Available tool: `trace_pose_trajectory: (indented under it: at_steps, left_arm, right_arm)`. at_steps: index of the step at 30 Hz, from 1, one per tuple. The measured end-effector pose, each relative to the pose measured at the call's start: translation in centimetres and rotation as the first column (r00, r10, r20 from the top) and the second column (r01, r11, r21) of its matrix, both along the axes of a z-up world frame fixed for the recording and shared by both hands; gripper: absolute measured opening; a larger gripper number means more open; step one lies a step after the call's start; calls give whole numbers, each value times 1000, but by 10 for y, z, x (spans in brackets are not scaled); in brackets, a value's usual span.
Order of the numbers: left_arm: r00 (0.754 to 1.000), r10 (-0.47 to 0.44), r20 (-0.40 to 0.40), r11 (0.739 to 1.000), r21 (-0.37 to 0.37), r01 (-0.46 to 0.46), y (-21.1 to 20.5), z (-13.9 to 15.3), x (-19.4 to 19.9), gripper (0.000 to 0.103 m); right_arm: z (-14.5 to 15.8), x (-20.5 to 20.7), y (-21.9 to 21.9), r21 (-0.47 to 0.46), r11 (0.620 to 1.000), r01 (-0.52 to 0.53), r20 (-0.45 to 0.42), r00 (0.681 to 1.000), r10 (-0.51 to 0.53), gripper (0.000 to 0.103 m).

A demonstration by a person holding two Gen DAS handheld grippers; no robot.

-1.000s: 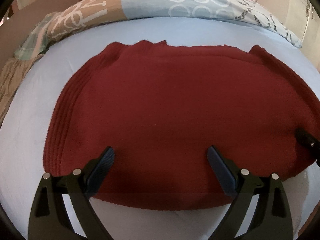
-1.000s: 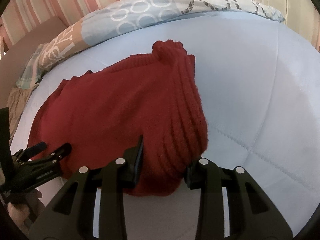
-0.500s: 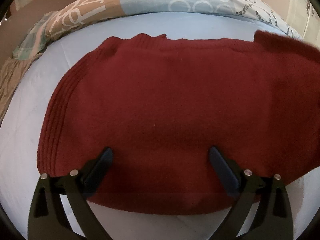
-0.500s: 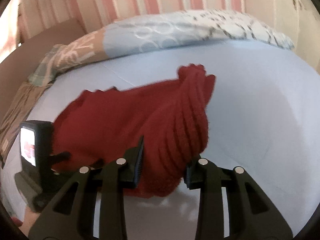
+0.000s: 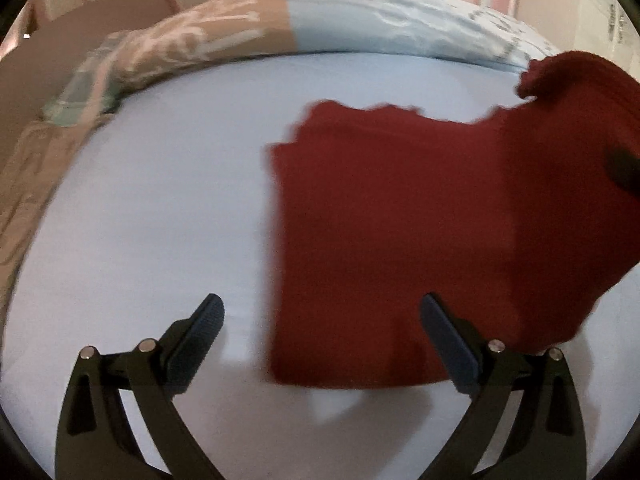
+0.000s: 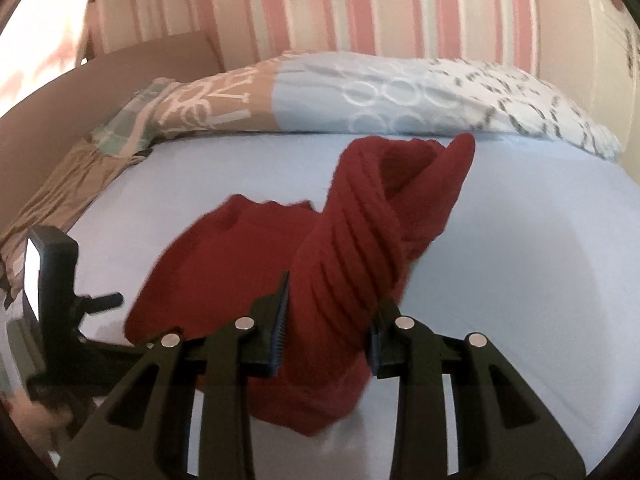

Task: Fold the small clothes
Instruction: 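Lift the folded sweater with the right tool, carry it aside, release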

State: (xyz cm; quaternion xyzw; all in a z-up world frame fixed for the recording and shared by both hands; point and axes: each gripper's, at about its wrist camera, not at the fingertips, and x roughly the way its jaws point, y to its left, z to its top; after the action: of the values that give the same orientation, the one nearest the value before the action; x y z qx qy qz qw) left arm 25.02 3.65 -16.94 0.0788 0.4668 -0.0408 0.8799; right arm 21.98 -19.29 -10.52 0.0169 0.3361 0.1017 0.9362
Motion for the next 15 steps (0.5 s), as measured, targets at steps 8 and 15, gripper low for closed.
trace_pose_trajectory:
  at_steps: [8,15]
  left_arm:
    - [985,166,42,986,12,-167,103,13,6,99]
    - [963,267,39,963,-32,-266,154,18,-3,99]
  right_arm:
    - [10,8,95,-68,986,-153,50,986,156,28]
    - [-64,14,170,-173,942,-288,-179,949,258,25]
